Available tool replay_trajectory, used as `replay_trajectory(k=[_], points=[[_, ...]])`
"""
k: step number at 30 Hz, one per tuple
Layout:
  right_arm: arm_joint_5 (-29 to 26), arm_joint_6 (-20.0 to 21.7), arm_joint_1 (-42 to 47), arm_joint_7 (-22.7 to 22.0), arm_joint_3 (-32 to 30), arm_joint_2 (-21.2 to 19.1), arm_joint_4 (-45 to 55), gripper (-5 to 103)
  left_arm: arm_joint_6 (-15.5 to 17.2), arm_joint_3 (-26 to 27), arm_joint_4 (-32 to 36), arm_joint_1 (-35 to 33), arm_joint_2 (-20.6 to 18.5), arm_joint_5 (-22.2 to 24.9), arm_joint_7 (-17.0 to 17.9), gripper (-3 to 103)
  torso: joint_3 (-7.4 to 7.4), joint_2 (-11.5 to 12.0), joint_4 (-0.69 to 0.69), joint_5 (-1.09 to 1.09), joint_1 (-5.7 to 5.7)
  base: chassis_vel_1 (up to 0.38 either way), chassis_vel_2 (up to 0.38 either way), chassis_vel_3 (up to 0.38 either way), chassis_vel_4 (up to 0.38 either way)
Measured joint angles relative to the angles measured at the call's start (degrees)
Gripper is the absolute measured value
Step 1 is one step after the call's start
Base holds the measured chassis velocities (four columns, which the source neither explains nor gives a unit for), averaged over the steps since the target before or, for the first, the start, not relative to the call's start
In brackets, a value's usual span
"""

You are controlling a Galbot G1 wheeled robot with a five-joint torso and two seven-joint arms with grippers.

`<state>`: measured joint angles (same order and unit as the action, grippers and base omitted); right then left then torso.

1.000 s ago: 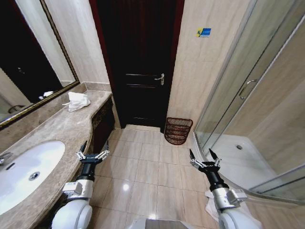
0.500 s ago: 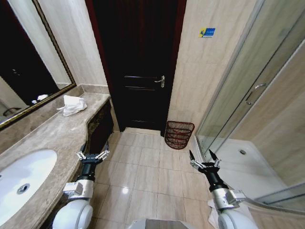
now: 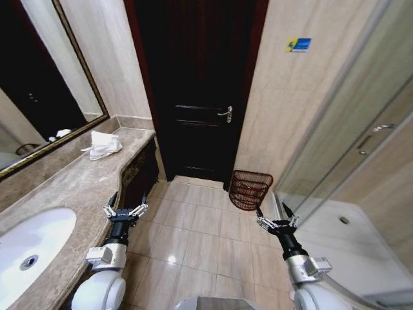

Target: Discard the used towel into the hamper.

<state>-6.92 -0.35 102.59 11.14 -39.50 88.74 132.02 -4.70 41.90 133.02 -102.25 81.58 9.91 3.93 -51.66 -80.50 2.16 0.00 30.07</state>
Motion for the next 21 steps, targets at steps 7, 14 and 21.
replay_trajectory(k=[7, 14, 21], points=[[-0.01, -0.23, 0.05, -0.01, -0.07, 0.02, -0.18, 100, -0.14, 0.05, -0.09, 0.02, 0.06, -0.01, -0.01, 100, -0.01, 0.0, 0.0, 0.0, 0.01, -0.035, 0.201, 0.199, -0.031], [-0.02, -0.37, 0.21, 0.0, -0.05, 0.02, -0.22, 100, -0.23, 0.12, -0.1, -0.13, 0.39, -0.06, -0.02, 100, -0.01, 0.0, 0.01, -0.02, 0.01, -0.038, 0.202, 0.2, -0.031], [-0.02, -0.51, 0.42, 0.15, -0.06, -0.09, -0.32, 100, -0.53, 0.18, -0.4, -0.18, 0.6, -0.13, -0.09, 100, 0.0, 0.0, 0.0, 0.0, 0.0, -0.035, 0.192, 0.19, -0.038]])
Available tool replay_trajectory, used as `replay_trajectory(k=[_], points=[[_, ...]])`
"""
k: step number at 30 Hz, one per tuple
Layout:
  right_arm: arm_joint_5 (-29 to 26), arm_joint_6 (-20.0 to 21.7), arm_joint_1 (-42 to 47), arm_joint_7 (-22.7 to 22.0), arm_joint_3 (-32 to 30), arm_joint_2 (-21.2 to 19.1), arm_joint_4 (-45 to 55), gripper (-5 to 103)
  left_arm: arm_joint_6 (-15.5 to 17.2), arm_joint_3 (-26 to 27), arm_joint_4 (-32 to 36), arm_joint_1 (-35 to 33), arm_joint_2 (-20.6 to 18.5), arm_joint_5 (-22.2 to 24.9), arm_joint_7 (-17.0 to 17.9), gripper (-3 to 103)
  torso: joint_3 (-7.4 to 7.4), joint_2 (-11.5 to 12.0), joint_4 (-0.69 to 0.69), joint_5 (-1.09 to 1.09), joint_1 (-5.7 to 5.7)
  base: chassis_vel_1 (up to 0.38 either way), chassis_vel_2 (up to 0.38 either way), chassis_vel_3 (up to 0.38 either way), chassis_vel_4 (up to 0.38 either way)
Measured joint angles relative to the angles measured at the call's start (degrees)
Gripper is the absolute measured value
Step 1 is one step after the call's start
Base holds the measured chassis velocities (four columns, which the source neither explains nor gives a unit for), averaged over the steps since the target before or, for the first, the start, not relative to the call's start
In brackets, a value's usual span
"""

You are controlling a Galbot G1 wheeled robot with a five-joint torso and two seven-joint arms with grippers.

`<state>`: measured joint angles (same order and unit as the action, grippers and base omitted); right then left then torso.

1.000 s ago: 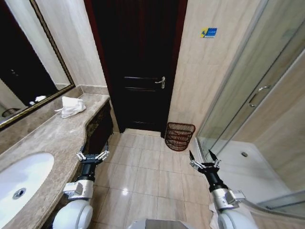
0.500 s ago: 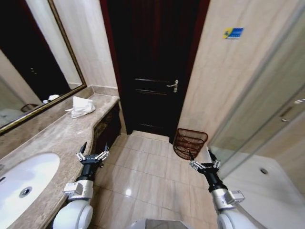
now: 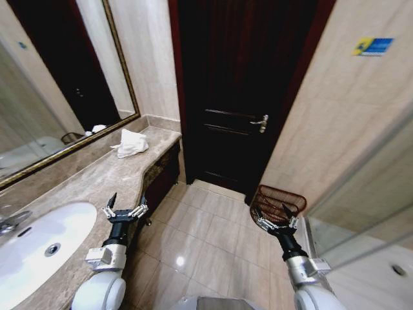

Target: Discard the used towel into the hamper.

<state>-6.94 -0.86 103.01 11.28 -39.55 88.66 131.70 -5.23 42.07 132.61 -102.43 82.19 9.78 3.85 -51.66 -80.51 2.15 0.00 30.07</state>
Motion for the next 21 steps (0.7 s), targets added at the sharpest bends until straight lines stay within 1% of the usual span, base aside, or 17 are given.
replay_trajectory(k=[13, 19, 21], points=[[0.24, 0.13, -0.27, 0.05, 0.16, -0.2, -0.37, 100, -0.11, -0.01, -0.44, 0.2, 0.17, -0.09, -0.12, 100, -0.01, 0.01, 0.0, -0.01, 0.01, -0.043, 0.181, 0.183, -0.055], [0.45, 0.29, -0.47, 0.09, 0.25, -0.32, -0.57, 100, -0.71, -0.04, -0.96, 0.35, 0.13, -0.41, 0.15, 100, 0.0, 0.0, 0.03, -0.01, 0.01, -0.078, 0.155, 0.173, -0.058], [0.55, 0.3, -0.48, 0.09, 0.3, -0.32, -0.62, 100, -0.88, -0.04, -1.11, 0.42, 0.11, -0.48, 0.21, 100, 0.0, 0.0, 0.01, -0.01, 0.0, -0.138, 0.125, 0.143, -0.122]])
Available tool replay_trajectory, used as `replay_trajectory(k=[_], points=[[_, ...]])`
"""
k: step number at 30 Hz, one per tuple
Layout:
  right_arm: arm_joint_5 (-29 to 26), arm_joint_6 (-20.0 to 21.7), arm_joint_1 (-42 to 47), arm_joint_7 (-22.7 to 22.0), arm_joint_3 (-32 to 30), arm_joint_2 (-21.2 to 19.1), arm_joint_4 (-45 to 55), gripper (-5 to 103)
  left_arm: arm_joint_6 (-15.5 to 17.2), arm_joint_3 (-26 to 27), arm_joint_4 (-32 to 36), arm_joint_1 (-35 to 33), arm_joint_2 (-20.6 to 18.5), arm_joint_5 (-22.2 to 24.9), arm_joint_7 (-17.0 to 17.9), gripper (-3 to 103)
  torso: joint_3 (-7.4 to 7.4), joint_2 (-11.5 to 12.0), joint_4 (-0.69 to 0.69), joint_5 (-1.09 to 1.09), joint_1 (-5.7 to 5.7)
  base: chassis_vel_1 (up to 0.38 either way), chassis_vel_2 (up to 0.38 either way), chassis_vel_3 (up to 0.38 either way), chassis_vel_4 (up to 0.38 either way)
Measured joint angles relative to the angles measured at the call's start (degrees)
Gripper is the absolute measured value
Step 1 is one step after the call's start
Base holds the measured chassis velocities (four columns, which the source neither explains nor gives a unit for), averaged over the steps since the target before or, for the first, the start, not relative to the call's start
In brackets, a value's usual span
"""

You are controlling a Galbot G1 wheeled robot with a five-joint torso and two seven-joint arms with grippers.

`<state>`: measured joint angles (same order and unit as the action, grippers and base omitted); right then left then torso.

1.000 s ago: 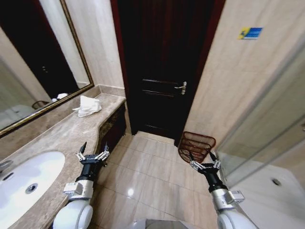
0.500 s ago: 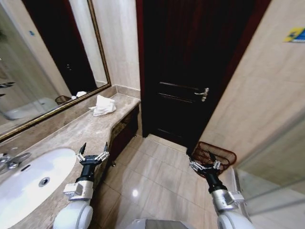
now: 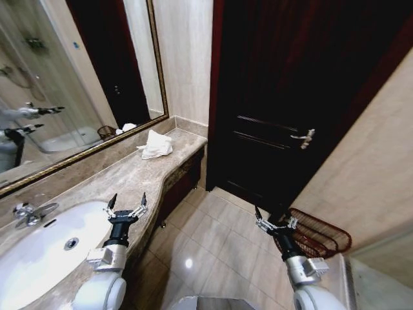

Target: Discard the used towel into the hamper.

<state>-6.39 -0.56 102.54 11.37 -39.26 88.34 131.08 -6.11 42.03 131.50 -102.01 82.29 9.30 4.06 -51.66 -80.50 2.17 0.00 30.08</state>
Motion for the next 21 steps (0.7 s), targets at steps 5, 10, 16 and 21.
replay_trajectory(k=[5, 10, 16, 21], points=[[0.4, 0.05, -0.07, 0.01, 0.1, 0.01, -0.06, 100, -0.34, -0.07, -0.09, 0.04, -0.01, -0.02, 0.04, 100, 0.0, 0.0, -0.02, 0.0, 0.0, -0.129, 0.114, 0.106, -0.126], [0.66, 0.2, -0.34, 0.04, 0.2, 0.01, -0.1, 100, -0.36, -0.22, -0.09, 0.2, 0.03, -0.02, 0.4, 100, 0.0, 0.0, -0.01, 0.0, 0.0, -0.101, 0.102, 0.103, -0.117], [0.96, 0.13, -0.46, 0.02, 0.41, 0.12, -0.3, 100, -0.36, -0.11, -0.32, 0.3, -0.09, 0.14, 0.86, 100, 0.0, 0.0, -0.01, 0.01, 0.0, -0.127, 0.115, 0.119, -0.12], [0.95, 0.11, -0.51, -0.03, 0.38, 0.13, -0.3, 100, -0.42, -0.24, -0.49, 0.18, 0.15, 0.16, 0.86, 100, 0.0, 0.0, -0.01, 0.0, 0.0, -0.123, 0.138, 0.122, -0.126]])
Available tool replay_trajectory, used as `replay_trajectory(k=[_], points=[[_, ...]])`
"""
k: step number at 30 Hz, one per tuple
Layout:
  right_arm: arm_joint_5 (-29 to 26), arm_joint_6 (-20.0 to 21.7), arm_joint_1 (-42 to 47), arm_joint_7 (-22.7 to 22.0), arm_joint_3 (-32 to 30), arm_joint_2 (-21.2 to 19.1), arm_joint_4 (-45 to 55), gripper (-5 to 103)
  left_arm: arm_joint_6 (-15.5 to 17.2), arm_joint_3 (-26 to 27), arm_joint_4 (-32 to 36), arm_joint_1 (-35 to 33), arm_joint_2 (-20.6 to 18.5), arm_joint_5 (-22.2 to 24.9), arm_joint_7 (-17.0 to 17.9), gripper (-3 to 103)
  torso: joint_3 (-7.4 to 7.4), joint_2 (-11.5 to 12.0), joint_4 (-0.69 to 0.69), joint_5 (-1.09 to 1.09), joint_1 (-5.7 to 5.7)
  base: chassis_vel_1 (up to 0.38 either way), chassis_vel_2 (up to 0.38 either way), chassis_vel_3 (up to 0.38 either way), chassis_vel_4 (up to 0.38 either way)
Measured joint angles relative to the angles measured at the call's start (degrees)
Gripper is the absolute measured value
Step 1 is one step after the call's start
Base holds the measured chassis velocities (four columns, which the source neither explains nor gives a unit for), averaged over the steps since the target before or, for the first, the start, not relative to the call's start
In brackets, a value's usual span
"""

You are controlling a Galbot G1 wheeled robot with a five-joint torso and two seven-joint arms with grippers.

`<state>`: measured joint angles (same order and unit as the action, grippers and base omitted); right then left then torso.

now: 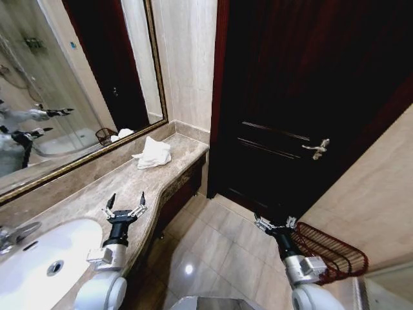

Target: Discard the used towel into the hamper.

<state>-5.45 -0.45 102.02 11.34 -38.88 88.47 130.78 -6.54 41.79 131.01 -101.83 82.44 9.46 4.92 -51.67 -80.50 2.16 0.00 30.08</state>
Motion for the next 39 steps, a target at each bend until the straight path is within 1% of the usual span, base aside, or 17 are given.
replay_trajectory(k=[15, 22, 27, 33, 35, 36, 37, 38, 39], points=[[-0.14, -0.44, 0.21, 0.01, 0.02, 0.13, 0.09, 100, -0.19, 0.05, 0.07, -0.08, -0.13, 0.0, -0.19, 100, 0.0, 0.0, 0.0, 0.0, 0.0, -0.124, 0.128, 0.131, -0.128], [-0.56, 0.21, 0.02, 0.03, 0.2, 0.24, 1.01, 100, -0.14, 0.07, 0.12, 0.06, -0.11, 0.15, -0.21, 100, 0.0, 0.0, -0.01, 0.0, 0.01, -0.128, 0.121, 0.131, -0.129], [-1.48, 0.2, -0.36, 0.78, 0.3, 0.29, 1.0, 100, 0.05, 0.25, 0.4, 0.25, -0.14, 0.31, -0.2, 100, 0.0, 0.0, 0.0, 0.0, 0.0, -0.131, 0.14, 0.129, -0.134], [-2.26, -0.68, -0.48, 1.06, 0.48, 0.32, 0.87, 100, 0.4, 0.31, 0.52, 0.25, -0.09, 0.42, -0.12, 100, 0.0, 0.0, -0.01, 0.0, 0.01, -0.11, 0.115, 0.116, -0.113], [-2.86, -0.51, -0.45, 0.8, 0.33, 0.17, 0.9, 100, 1.6, 0.42, 0.94, 0.2, -0.17, 1.1, -0.1, 100, -0.01, 0.01, 0.01, 0.0, 0.04, -0.081, 0.055, 0.063, -0.029], [-2.86, -0.51, -0.45, 0.8, 0.33, 0.17, 0.9, 100, 1.6, 0.42, 0.94, 0.2, -0.17, 1.1, -0.1, 100, -0.01, 0.01, 0.01, 0.0, 0.04, -0.071, 0.055, 0.041, 0.02], [-3.07, -0.49, -0.44, 0.7, 0.16, 0.06, 0.91, 100, 2.79, 0.53, 1.21, 0.31, -0.47, 1.89, -0.1, 100, -0.01, 0.01, 0.01, -0.02, 0.04, 0.0, 0.0, 0.0, 0.0], [-3.18, -0.48, -0.44, 0.65, -0.02, -0.05, 0.91, 100, 4.94, 0.72, 1.56, 0.73, -1.26, 3.41, -0.11, 100, -0.01, 0.01, -0.03, 0.01, 0.02, 0.0, 0.0, 0.0, 0.0], [-3.25, -0.48, -0.46, 0.61, -0.04, -0.12, 0.9, 100, 6.55, 0.86, 1.79, 1.13, -1.9, 4.6, -0.01, 100, -0.01, 0.01, -0.01, 0.01, 0.01, 0.0, 0.0, 0.0, 0.0]])
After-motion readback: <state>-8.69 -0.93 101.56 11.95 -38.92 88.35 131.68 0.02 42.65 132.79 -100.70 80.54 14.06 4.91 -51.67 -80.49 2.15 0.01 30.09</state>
